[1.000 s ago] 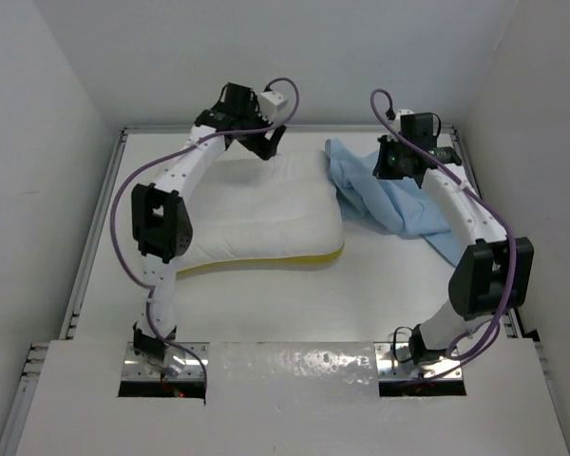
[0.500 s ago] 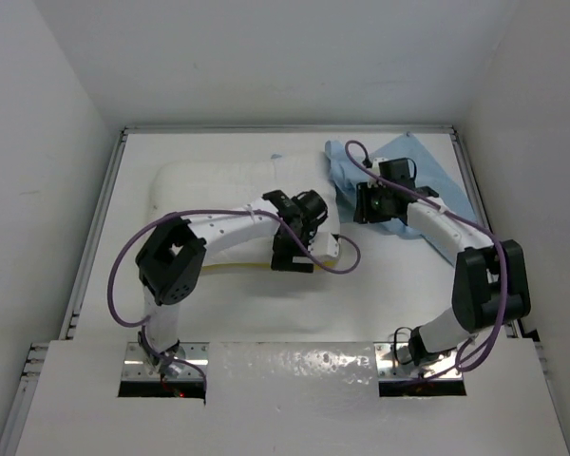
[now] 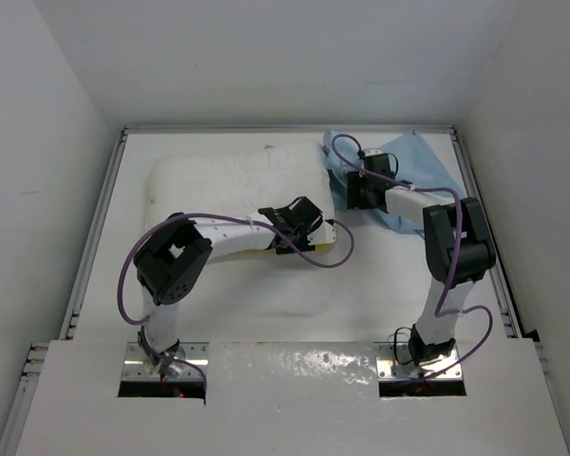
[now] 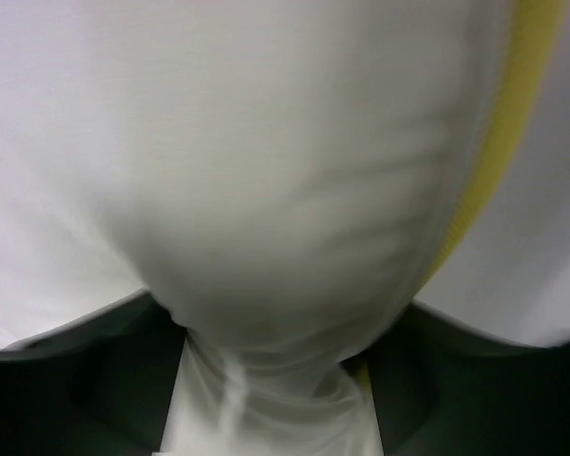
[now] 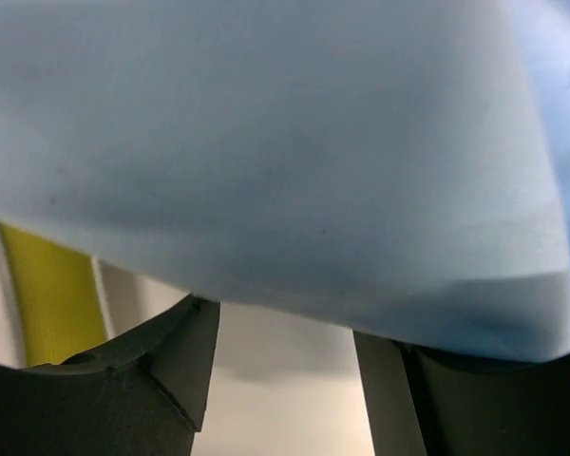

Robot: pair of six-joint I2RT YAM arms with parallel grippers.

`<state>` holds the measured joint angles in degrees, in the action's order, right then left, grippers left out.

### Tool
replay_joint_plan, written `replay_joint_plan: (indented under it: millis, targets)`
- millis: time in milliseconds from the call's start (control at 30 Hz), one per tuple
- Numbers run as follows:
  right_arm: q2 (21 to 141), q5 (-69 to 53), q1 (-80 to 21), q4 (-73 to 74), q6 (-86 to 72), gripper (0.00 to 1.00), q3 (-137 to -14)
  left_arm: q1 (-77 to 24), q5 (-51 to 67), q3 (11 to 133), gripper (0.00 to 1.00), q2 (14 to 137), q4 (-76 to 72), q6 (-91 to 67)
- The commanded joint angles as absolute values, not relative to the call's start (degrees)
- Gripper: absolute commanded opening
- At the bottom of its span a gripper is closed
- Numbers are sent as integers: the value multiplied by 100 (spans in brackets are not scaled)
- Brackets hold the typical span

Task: Put the pillow into the pillowcase

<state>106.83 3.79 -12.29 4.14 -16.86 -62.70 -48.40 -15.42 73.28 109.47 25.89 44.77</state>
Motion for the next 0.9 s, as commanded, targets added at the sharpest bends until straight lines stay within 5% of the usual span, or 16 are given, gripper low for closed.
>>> replay_joint_plan:
  millis: [0,33,67,100,233,333,433,467,600,767,867]
  targets:
    - [10827,922,-1169,-167,-1661,56,-6697,-4615,-1750,7312,41,11144,1741,4228]
    - [10889,966,-1160,-263,-1644,55,-6810,-4597,-1671,7321,28,11214,1714,4228]
    - [11011,984,-1134,-281,-1635,54,-6881,-4571,-1661,7321,5,11215,1679,4175]
    - [11074,993,-1125,-290,-1626,54,-7047,-4562,-1635,7330,0,11215,1687,4157]
    - [11364,976,-1090,-553,-1573,52,-7312,-4500,-1407,7558,0,11153,1986,4070]
    - [11697,765,-1055,-650,-1521,42,-7628,-4412,-1213,7882,0,11074,2205,3973]
    - [11935,677,-1063,-589,-1442,4,-7866,-4368,-1055,8338,0,11030,2434,3797]
    - [11936,633,-1072,-537,-1407,0,-7875,-4351,-1011,8489,0,11039,2487,3710]
    - [11061,-112,-1064,287,-855,0,-7542,-4193,-809,9271,0,11179,2821,3499]
    - [10091,-2500,-1168,3119,514,0,-7776,-3990,-1036,9862,0,11399,2726,3725]
    - [9985,-2610,-1283,4451,729,0,-8041,-3947,-1072,9782,0,11443,2611,3797]
